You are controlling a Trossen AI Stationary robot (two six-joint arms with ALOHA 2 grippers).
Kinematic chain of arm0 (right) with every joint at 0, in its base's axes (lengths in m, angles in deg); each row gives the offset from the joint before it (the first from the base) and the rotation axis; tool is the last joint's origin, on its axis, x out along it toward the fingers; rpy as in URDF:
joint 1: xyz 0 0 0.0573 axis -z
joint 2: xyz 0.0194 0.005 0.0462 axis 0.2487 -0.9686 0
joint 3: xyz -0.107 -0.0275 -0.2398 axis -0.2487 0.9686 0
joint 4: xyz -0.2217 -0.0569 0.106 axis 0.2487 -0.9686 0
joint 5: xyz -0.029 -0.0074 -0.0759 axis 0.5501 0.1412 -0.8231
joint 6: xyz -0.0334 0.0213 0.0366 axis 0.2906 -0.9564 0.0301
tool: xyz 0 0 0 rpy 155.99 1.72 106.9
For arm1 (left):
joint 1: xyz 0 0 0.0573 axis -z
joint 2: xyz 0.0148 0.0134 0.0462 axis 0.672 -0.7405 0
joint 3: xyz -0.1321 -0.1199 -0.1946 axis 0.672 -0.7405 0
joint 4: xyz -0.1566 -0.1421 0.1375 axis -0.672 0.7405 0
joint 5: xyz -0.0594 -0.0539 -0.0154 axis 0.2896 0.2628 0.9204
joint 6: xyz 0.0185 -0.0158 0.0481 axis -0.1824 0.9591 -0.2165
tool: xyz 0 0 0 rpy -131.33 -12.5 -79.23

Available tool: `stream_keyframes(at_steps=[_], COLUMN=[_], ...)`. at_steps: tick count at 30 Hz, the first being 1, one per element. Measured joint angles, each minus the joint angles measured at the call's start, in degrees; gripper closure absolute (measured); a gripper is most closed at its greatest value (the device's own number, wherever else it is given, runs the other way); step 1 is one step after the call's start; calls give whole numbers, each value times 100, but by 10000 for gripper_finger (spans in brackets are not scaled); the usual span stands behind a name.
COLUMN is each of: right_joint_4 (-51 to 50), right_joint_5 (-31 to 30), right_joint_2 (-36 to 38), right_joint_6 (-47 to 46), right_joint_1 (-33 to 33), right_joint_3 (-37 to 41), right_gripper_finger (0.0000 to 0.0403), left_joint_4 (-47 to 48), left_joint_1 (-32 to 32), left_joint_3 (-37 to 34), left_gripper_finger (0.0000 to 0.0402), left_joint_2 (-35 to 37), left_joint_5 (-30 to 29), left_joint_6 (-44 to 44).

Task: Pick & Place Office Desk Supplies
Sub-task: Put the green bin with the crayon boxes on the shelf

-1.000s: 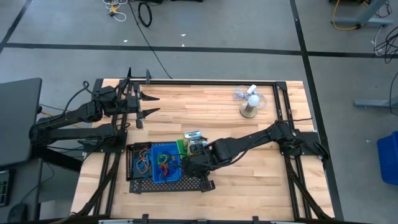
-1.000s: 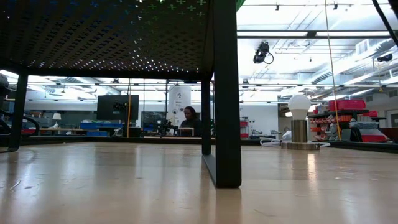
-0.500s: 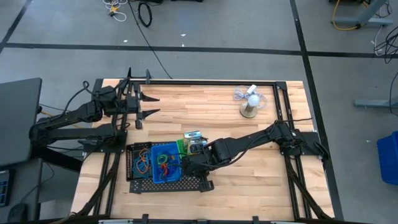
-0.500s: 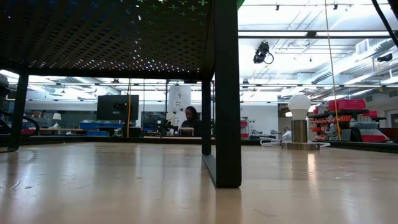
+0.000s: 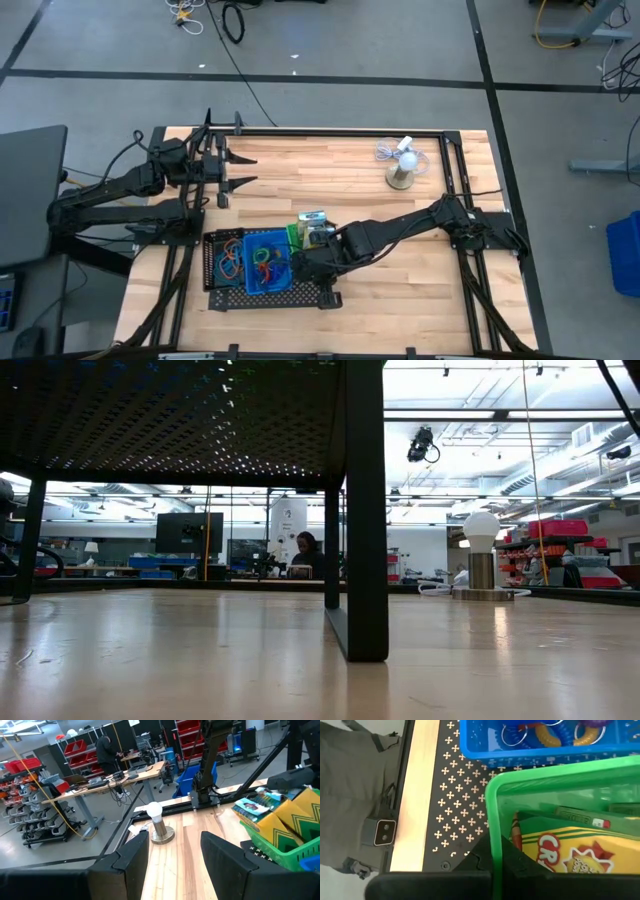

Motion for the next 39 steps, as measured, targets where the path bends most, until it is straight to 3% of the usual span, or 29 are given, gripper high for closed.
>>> stream_keyframes(at_steps=[9, 26, 39], right_joint_4=[-78, 151, 320], right_joint_5=[-73, 369, 568], right_joint_2=[-28, -118, -142], right_joint_6=[-203, -158, 411], right_joint_1=[-29, 71, 47], right_joint_3=[36, 23, 33], right_gripper_finger=[403, 402, 352], left_joint_4=[0, -2, -2], left_joint_1=[1, 2, 1], left_joint_3=[0, 0, 2], left_gripper_finger=[214, 214, 214], left_joint_2=[0, 0, 0], left_joint_5=[0, 2, 2], left_joint_6=[-11, -13, -13])
